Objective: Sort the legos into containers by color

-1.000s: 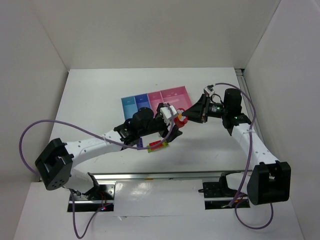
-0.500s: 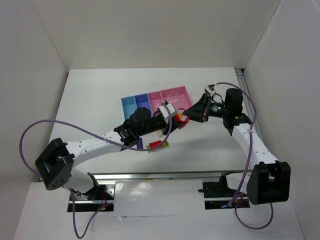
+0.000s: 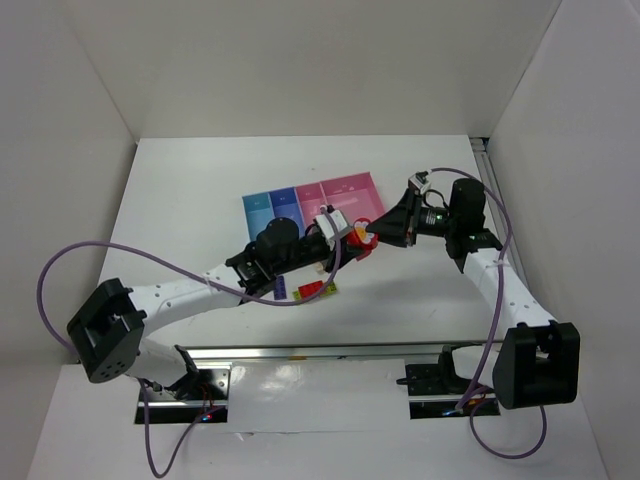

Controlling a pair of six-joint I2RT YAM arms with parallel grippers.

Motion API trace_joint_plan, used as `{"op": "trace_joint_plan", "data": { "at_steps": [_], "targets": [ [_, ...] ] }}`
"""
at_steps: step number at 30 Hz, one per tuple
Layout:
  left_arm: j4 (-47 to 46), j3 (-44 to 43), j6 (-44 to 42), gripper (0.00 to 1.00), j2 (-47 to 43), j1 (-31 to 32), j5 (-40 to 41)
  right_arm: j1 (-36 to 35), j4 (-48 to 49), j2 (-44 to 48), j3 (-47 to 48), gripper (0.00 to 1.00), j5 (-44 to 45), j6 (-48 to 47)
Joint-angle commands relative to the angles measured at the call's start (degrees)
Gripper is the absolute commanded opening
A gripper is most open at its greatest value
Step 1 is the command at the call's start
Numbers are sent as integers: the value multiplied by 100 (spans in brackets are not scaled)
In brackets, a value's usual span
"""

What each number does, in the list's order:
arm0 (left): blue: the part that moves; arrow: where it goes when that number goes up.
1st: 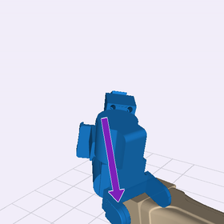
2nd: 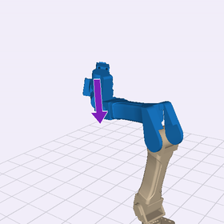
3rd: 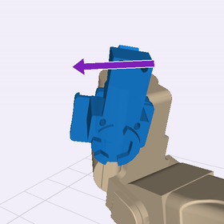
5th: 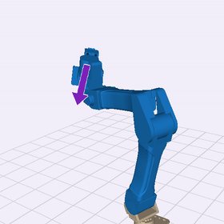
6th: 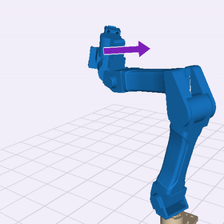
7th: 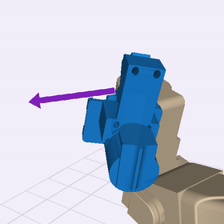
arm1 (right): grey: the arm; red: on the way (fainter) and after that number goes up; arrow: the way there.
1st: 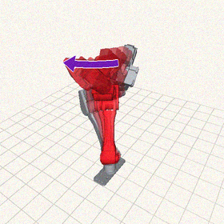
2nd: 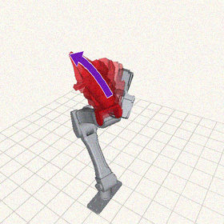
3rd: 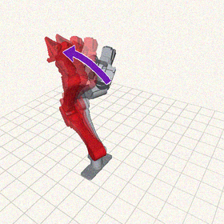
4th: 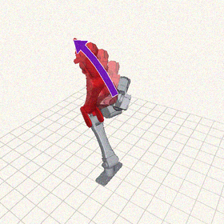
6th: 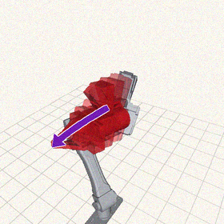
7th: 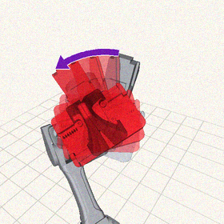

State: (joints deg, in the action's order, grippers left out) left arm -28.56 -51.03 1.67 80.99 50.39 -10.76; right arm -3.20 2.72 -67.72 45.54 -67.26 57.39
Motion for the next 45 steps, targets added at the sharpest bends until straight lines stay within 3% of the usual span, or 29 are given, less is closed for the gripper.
{"op": "trace_joint_plan", "data": {
  "at_steps": [1,8,11,14,17,18,22,28,32,35,37,40,43,45],
  "targets": [
    [-265,294,-27,0,-355,-73,-5,127,317,49,210,19,-252,18],
    [-441,646,114,0,-664,-380,-110,180,457,-13,209,19,-42,72],
    [-379,646,166,0,-716,-381,-110,180,-249,-83,507,19,265,-540],
    [-213,699,272,0,-847,-442,12,180,-1602,-206,1175,19,1265,-1394],
    [296,646,482,0,-1067,-547,127,-135,-2230,-258,1782,19,3092,-2064],
    [463,499,622,0,-1120,-548,249,-233,-2232,-363,1896,19,3958,-2239],
    [1588,94,808,0,-1410,-662,364,-646,-2425,-1153,2589,19,5202,-2757],
    [2310,-38,1405,0,-2112,-882,681,-1094,-2294,-2560,3127,19,5935,-3014],
    [2574,-223,1572,0,-2175,-996,681,-1252,-1828,-3141,3355,20,5812,-2952],
    [2636,-224,1651,0,-2175,-996,515,-1437,-1828,-3580,3619,30,6190,-2883],
    [2689,-276,1652,0,-2123,-996,514,-1438,-1879,-3888,3777,47,6190,-2882],
    [2802,-347,1705,0,-2070,-1127,514,-1490,-2048,-3959,4042,82,6401,-2996],
    [3048,-601,1915,0,-1798,-1504,59,-1543,-2100,-3443,3893,86,6463,-2996],
    [3110,-785,1994,0,-1526,-1751,-572,-1543,-2031,-3047,3474,79,6297,-3127]
  ]
}}
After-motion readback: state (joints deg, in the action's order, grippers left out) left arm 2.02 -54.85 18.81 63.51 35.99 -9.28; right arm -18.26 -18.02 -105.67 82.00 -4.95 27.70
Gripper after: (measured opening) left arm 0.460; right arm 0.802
